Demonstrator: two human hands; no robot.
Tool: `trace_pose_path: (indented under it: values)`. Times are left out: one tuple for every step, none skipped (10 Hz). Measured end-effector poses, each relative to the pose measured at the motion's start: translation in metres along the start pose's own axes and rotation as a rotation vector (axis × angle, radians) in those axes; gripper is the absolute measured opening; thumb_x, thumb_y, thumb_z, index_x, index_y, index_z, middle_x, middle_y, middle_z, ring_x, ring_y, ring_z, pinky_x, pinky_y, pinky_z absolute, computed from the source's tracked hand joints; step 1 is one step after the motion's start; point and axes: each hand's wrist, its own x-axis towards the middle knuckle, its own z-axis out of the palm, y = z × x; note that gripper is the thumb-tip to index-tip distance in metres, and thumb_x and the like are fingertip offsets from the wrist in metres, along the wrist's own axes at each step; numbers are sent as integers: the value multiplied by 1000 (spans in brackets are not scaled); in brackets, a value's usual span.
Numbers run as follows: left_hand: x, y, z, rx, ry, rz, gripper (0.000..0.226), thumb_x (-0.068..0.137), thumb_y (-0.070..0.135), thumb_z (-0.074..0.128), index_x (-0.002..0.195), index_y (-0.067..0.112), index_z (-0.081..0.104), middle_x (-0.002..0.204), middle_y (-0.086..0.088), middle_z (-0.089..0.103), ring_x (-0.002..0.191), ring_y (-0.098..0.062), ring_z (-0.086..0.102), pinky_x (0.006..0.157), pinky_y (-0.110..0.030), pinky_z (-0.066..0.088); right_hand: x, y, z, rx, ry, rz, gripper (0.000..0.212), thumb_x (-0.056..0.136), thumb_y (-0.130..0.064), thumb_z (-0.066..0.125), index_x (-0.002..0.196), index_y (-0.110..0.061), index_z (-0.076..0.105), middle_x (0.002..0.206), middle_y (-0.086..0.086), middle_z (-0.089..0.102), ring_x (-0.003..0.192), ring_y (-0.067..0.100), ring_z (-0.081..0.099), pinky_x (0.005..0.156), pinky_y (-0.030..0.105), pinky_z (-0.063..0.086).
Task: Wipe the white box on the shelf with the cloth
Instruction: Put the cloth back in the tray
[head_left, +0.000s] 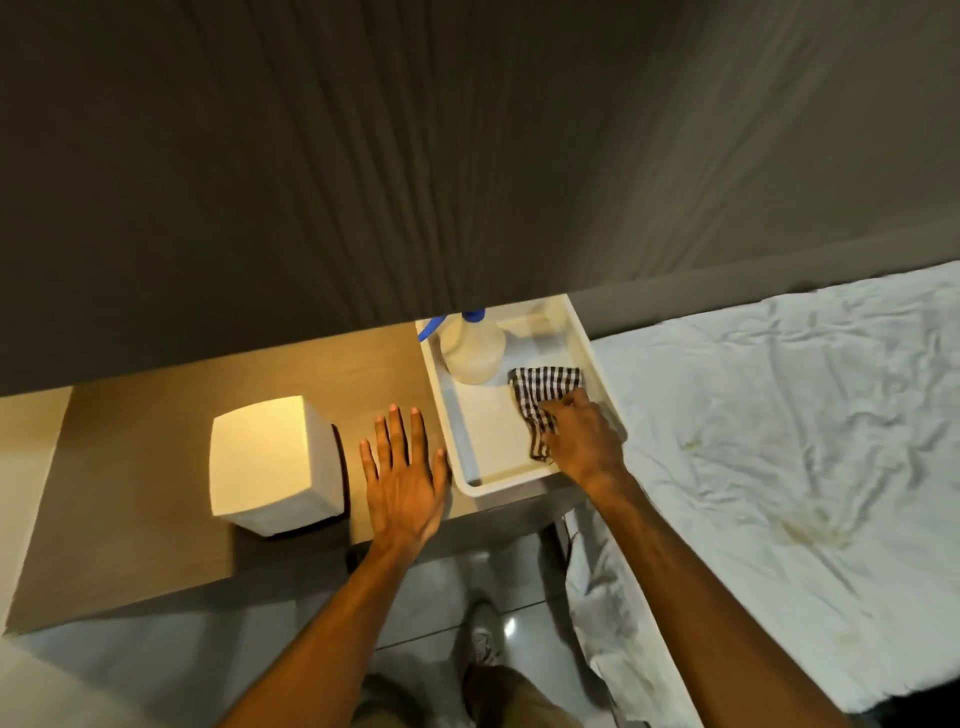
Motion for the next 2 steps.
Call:
trace_pose_path:
  values:
    - [4, -6, 6, 19, 14, 5, 73, 103, 56, 11, 166, 21, 3, 176, -11, 3, 163, -33, 4, 132, -58, 9, 3, -7, -1, 2, 5, -1, 53, 97, -24, 68, 147, -22, 51, 161, 10, 36, 140, 34, 48, 113, 51, 51]
    - [5, 0, -1, -3, -6, 6, 72, 104, 56, 12, 166, 21, -4, 176, -11, -6, 163, -32, -6, 132, -57, 3, -13, -8, -8, 45, 52, -1, 57, 97, -32, 69, 149, -23, 48, 163, 8, 36, 142, 33, 47, 114, 51, 48]
